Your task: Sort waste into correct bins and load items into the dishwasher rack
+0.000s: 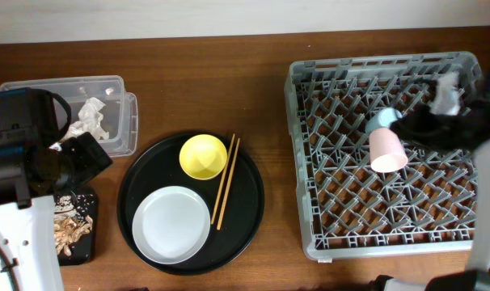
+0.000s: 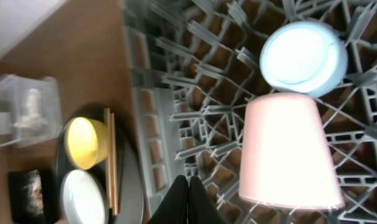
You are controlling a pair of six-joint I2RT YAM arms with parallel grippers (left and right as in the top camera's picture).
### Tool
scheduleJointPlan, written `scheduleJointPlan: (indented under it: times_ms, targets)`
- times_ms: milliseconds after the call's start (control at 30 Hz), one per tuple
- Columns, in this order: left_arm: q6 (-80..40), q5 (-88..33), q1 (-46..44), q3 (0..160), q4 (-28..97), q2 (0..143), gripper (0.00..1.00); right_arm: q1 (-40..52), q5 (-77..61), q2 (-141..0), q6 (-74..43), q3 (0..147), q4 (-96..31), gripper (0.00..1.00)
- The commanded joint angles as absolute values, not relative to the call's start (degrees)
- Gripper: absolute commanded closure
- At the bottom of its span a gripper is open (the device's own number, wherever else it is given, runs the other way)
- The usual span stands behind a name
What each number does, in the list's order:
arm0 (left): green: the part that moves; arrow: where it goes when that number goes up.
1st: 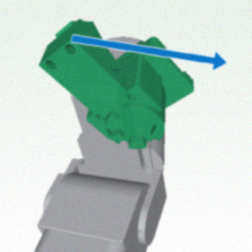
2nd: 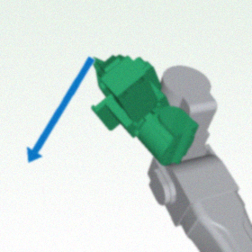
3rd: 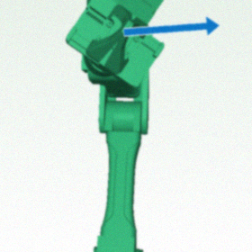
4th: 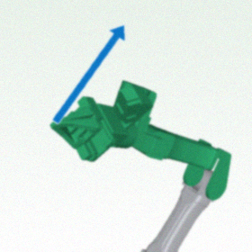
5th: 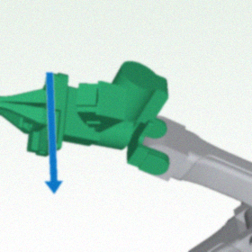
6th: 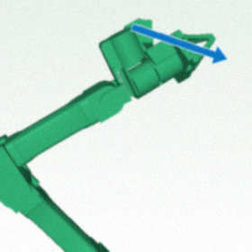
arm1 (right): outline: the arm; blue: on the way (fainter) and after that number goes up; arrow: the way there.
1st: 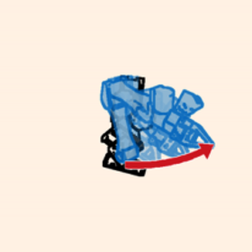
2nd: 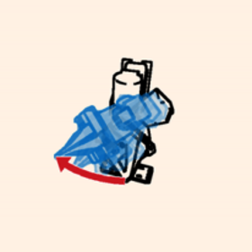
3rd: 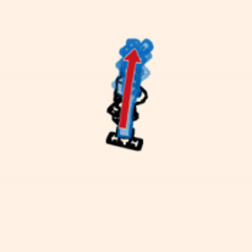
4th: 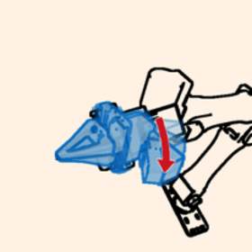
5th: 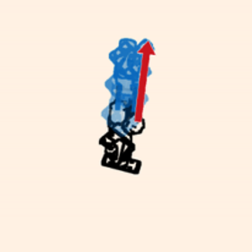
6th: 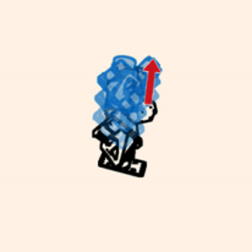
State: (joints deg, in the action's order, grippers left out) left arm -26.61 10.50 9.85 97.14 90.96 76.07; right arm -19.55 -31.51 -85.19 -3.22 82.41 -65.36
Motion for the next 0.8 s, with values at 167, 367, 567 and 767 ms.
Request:
scheduleJointPlan:
  times_ms: [167,367,567,767]
  targets:
    - [-27.14,10.31,10.2,97.76,90.98,75.35,0.01,-11.66,-12.51,-96.27,-12.56,83.05,-66.87,0.96]
    - [-27.14,10.31,10.2,97.76,90.98,75.35,0.01,-11.81,-4.6,-97.58,-14.11,83.07,-71.77,0.96]
    - [-27.14,10.31,10.2,97.76,90.98,75.35,0.01,-11.79,-4.21,-93.43,-14.02,83.07,-75.59,0.96]
    - [-27.14,10.31,10.2,97.76,90.98,75.35,0.01,-11.81,-4.23,-86.19,-14.02,83.07,-76.51,0.96]
